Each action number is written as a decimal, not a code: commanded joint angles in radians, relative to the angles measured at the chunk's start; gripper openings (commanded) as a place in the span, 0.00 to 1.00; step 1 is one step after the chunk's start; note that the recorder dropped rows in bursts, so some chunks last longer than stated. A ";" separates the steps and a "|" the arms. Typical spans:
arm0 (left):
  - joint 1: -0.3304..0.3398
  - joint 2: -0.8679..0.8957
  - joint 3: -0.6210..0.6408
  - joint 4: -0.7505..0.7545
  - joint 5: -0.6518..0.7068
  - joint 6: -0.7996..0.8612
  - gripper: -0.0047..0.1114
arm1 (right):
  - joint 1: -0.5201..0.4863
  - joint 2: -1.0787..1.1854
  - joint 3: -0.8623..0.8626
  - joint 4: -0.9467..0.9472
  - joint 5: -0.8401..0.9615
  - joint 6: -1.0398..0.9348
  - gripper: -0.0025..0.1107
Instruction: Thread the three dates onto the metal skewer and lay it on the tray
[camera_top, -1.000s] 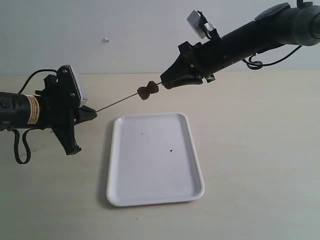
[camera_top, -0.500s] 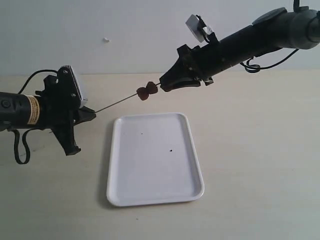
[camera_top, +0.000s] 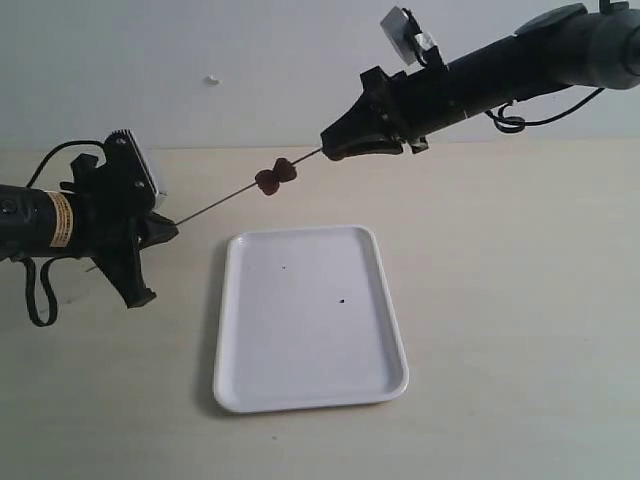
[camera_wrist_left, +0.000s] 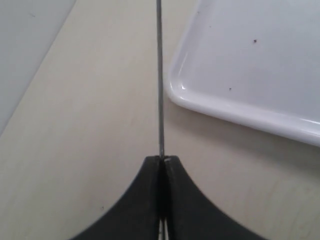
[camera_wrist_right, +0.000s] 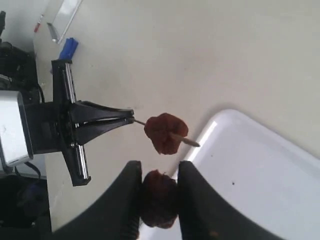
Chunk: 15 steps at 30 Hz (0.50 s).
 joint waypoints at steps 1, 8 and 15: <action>0.001 -0.008 -0.005 -0.018 -0.007 -0.041 0.04 | -0.025 -0.015 -0.009 0.082 0.001 -0.077 0.24; 0.001 -0.008 -0.005 -0.012 -0.051 -0.176 0.04 | -0.025 -0.015 -0.009 0.132 -0.111 -0.208 0.24; -0.012 -0.008 -0.005 -0.009 -0.062 -0.350 0.04 | -0.025 -0.015 -0.009 0.284 -0.239 -0.379 0.24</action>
